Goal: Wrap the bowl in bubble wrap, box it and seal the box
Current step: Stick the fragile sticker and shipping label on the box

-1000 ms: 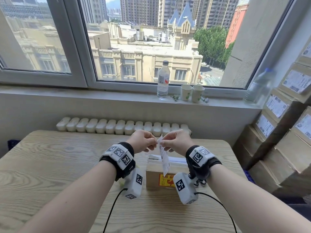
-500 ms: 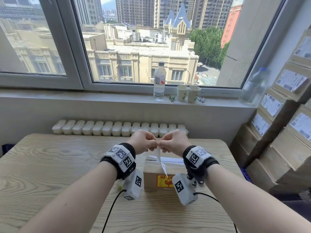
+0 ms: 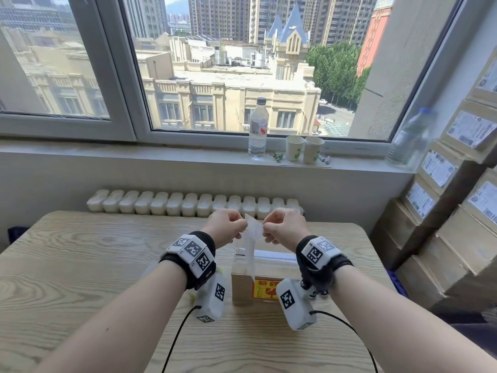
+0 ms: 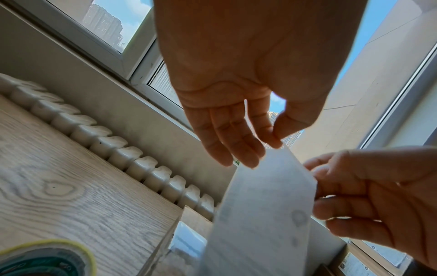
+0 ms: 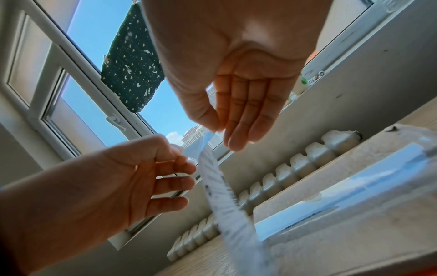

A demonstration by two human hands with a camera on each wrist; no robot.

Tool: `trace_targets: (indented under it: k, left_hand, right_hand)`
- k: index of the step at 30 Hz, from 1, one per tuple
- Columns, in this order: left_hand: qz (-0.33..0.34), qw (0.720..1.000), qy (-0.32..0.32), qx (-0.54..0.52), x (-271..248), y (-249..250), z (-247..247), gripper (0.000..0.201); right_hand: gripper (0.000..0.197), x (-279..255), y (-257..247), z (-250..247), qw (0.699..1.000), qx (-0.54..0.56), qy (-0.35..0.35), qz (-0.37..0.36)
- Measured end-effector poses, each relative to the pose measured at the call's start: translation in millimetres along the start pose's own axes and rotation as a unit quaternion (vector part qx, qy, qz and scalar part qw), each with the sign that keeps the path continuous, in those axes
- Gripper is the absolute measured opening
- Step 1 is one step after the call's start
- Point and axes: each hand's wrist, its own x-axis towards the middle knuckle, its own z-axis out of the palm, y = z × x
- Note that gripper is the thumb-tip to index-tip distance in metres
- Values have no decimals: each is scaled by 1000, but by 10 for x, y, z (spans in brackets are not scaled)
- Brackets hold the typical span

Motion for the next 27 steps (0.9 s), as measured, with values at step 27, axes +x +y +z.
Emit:
trace_targets:
  k: [27]
  left_hand:
    - [-66,979,-83,-175,-33,-1,-87,19]
  right_hand:
    - [28,54,-76,136,997,17,-29,-75]
